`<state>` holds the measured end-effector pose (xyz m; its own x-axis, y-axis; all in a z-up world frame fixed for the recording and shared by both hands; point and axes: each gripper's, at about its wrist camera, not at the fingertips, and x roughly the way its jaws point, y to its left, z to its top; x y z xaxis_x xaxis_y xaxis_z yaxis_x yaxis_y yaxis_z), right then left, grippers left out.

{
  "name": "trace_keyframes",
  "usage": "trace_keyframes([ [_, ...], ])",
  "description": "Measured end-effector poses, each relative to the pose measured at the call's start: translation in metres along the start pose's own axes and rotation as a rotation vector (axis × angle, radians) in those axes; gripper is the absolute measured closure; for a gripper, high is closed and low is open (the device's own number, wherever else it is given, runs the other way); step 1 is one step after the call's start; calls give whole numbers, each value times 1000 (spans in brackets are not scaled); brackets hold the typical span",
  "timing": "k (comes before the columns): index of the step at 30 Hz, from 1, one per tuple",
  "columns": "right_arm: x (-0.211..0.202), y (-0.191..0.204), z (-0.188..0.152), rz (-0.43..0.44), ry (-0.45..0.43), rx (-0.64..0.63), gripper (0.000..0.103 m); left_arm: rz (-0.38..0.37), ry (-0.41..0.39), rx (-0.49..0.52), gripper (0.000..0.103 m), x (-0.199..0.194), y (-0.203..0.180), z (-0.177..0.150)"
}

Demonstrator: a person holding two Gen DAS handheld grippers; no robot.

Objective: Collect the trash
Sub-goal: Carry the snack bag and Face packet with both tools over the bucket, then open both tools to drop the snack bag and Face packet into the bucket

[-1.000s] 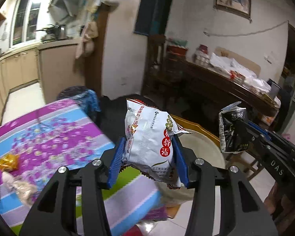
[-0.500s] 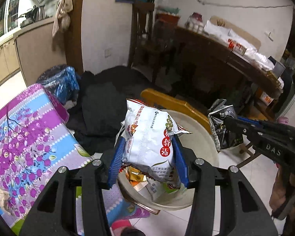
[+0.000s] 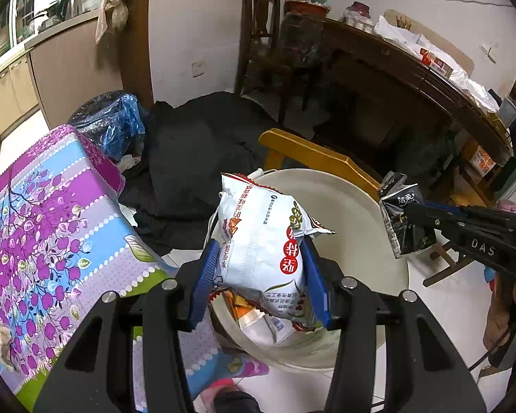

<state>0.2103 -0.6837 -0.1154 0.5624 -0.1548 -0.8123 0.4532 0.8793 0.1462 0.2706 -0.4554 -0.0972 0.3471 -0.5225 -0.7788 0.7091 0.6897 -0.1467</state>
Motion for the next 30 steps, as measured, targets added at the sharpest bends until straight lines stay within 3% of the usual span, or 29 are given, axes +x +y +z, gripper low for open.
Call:
trace_keyframes([
  [23,7,3,-3,-7,1,-14,87,50,25,23,55,15,-11,-1],
  [26,9,3,-3,-5,-1,-14,85,60,29,29,48,16,-12,-1],
  [30,8,1,-4,-10,-11,-9,80,76,24,33,31,16,-11,-2],
])
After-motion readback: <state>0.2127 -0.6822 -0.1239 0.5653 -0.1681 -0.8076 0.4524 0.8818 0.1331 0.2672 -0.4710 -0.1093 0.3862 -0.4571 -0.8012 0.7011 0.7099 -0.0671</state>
